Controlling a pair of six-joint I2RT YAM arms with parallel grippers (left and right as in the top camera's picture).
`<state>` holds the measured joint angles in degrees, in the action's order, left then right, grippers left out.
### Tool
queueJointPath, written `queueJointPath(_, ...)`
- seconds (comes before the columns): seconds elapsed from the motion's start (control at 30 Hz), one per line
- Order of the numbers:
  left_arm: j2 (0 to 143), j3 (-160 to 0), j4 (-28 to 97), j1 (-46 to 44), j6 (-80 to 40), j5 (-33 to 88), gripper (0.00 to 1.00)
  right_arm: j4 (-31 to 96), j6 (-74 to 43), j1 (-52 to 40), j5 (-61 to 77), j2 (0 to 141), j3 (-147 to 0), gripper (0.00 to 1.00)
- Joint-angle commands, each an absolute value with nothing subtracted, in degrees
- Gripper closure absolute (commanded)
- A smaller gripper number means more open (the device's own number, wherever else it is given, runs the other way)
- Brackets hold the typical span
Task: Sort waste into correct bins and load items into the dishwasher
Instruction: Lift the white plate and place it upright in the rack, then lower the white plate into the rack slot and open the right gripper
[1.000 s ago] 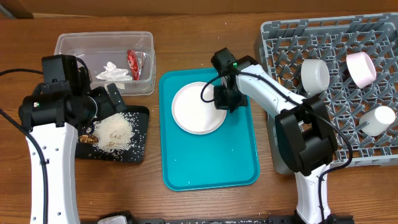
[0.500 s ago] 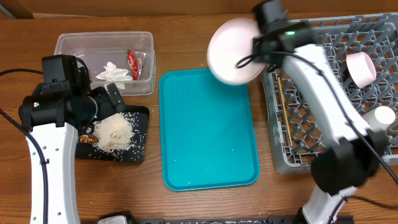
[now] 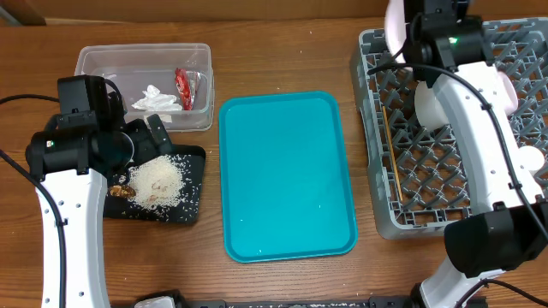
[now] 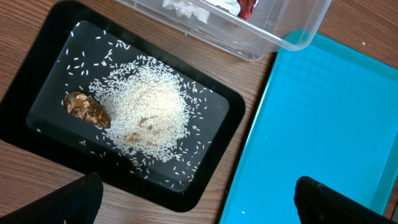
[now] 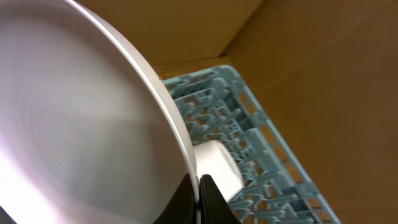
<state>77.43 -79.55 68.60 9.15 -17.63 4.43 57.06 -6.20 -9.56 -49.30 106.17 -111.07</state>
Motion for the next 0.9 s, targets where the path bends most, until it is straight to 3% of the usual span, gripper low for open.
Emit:
queueJointPath(0.0, 77.47, -80.36, 68.55, 9.39, -17.82, 4.27, 0.0, 56.31, -8.43, -9.32, -55.05, 106.85, -110.34, 0.96)
queueJointPath(0.73, 77.47, -80.36, 68.55, 9.39, -17.82, 4.27, 0.0, 48.21, -10.7, -9.3, -55.64, 107.5, -93.67, 0.96)
queueJointPath(0.87, 77.47, -80.36, 68.55, 9.39, -17.82, 4.27, 0.0, 45.58, -10.66, -9.3, -63.16, 107.5, -93.69, 0.96)
